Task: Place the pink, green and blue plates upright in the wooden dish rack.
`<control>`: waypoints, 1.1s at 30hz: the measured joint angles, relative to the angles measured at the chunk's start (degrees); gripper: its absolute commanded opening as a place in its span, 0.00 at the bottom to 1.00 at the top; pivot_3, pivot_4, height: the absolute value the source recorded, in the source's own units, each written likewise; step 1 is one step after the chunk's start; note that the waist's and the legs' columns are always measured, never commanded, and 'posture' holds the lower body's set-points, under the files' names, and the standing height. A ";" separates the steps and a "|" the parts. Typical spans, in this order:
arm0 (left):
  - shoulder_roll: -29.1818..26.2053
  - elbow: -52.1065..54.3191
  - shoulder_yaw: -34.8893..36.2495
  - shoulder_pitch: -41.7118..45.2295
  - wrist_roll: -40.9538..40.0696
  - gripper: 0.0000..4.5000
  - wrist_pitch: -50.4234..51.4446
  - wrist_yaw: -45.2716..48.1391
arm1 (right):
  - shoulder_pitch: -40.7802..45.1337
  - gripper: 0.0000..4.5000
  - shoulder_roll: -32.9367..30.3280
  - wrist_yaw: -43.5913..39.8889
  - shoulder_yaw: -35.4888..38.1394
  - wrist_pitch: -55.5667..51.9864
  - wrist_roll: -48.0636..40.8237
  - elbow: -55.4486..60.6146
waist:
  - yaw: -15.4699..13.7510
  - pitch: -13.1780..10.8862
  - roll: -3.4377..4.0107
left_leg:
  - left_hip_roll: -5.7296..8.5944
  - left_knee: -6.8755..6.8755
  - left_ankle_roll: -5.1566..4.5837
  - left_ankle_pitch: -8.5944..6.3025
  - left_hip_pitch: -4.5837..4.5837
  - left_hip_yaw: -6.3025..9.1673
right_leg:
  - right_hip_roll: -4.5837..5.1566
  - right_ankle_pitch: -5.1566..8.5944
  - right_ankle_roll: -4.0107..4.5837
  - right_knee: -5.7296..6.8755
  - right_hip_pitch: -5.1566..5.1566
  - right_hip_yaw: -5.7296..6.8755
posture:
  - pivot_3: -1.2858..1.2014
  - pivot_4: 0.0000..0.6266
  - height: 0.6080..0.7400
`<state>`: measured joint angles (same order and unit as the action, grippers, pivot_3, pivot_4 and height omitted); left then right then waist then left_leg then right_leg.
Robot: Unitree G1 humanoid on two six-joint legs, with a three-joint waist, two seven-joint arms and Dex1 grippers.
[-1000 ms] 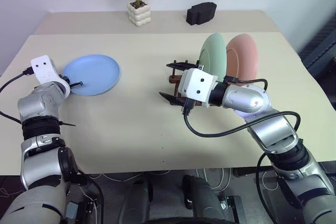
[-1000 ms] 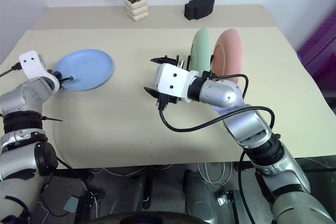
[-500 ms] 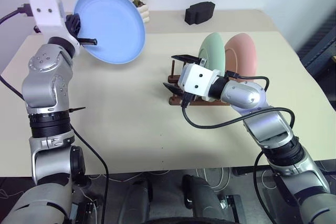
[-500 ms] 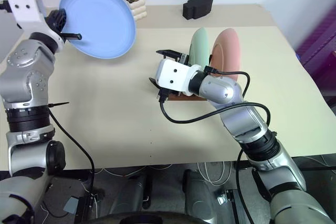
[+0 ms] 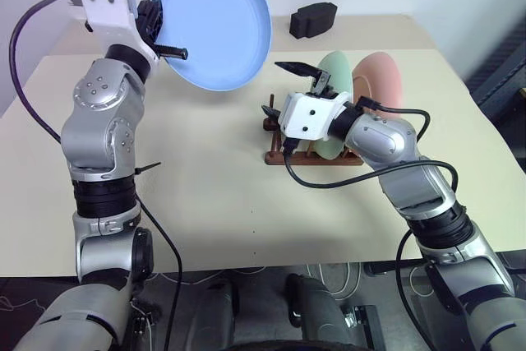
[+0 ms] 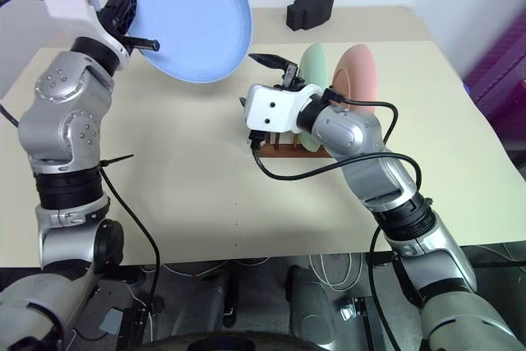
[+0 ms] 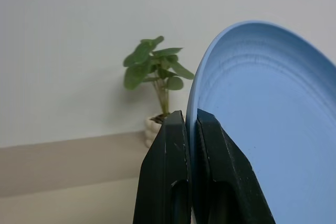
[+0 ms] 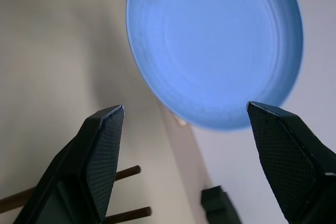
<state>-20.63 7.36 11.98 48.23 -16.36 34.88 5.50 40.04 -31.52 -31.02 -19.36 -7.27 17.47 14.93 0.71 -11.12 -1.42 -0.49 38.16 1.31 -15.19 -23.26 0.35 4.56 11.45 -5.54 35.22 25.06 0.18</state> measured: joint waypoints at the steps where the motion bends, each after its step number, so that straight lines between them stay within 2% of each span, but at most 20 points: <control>1: 0.83 0.42 -0.06 0.22 -0.34 0.00 0.52 -0.10 | 0.00 0.85 0.10 -0.01 -0.12 0.52 0.54 -0.01 | -0.07 0.00 0.00 | 0.00 0.00 0.00 0.00 0.00 0.00 | 0.00 0.00 0.00 0.00 0.00 0.00 | 0.52 0.24 1.00; 9: 6.27 6.99 -2.35 2.17 -2.91 0.00 5.03 -0.94 | 0.00 0.85 1.78 -0.14 -1.10 3.03 4.49 -1.83 | -0.05 0.00 0.00 | 0.01 0.01 0.00 0.00 0.00 0.00 | 0.00 0.00 0.00 -0.01 -0.01 -0.01 | 0.52 0.24 1.00; 15: 7.91 10.15 -3.59 2.23 -4.32 0.00 8.55 -1.03 | -0.08 0.85 2.31 -0.05 -1.11 3.17 7.21 -3.06 | 0.06 0.00 0.00 | 0.00 0.01 0.00 0.00 0.01 0.01 | -0.01 0.00 0.00 0.01 0.00 -0.01 | 0.52 0.24 1.00; 16: 7.92 10.53 -3.66 2.23 -4.48 0.00 8.77 -0.98 | -0.09 0.72 2.41 -0.05 -1.11 3.16 7.44 -3.06 | 0.06 0.00 0.00 | 0.00 0.00 0.00 0.00 0.01 0.01 | -0.01 0.00 0.00 0.01 0.00 -0.01 | 0.52 0.24 1.00; 17: 7.88 10.88 -3.67 2.24 -4.59 0.00 8.90 -0.96 | -0.10 0.66 2.45 -0.05 -1.11 3.16 7.69 -3.07 | 0.04 0.00 0.00 | 0.00 0.00 0.00 0.00 0.02 0.01 | -0.02 0.00 0.00 0.01 0.00 -0.01 | 0.52 0.24 1.00; 22: 7.49 11.05 -3.67 2.31 -4.61 0.00 9.68 -0.96 | -0.23 0.07 2.63 -0.06 -1.09 3.34 8.24 -3.07 | 0.01 0.00 0.00 | 0.01 0.01 0.00 0.00 0.01 0.01 | -0.01 0.00 0.00 0.01 0.00 -0.01 | 0.52 0.24 1.00; 23: 7.37 11.04 -3.67 2.30 -4.57 0.00 9.71 -0.97 | -0.23 0.00 2.81 -0.02 -1.02 3.59 8.28 -3.06 | 0.01 0.00 0.00 | 0.01 0.01 0.00 0.00 0.01 0.01 | -0.01 0.00 0.00 0.01 0.00 -0.01 | 0.52 0.24 1.00; 28: 7.34 10.88 -3.26 2.31 -4.54 0.00 9.81 -1.03 | -0.24 0.00 3.08 -0.11 -0.93 4.27 8.75 -3.09 | 0.01 0.00 0.00 | 0.01 0.01 0.00 0.01 0.01 0.01 | -0.01 0.00 0.00 0.00 -0.01 -0.01 | 0.52 0.24 1.00; 31: 8.77 10.91 -1.44 2.31 -6.58 0.24 9.81 -1.02 | -0.24 0.00 3.28 -0.18 -0.92 4.67 8.88 -3.14 | 0.00 0.00 0.00 | 0.01 0.01 0.01 0.01 0.01 0.01 | -0.01 0.00 0.00 0.00 -0.02 -0.01 | 0.52 0.24 1.00; 33: 9.25 10.96 -0.84 2.31 -8.00 0.45 9.81 -0.98 | -0.25 0.00 3.42 -0.34 -0.97 4.71 9.13 -4.01 | -0.02 0.00 0.00 | 0.01 0.01 0.01 0.01 0.01 0.02 | -0.01 0.00 0.00 0.00 -0.02 -0.01 | 0.52 0.24 1.00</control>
<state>-11.38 18.32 11.15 50.54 -24.37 44.69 4.53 39.78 -28.10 -31.36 -20.33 -2.56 26.60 10.91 0.69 -11.13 -1.41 -0.49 38.17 1.32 -15.18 -23.25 0.36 4.55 11.45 -5.54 35.22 25.04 0.17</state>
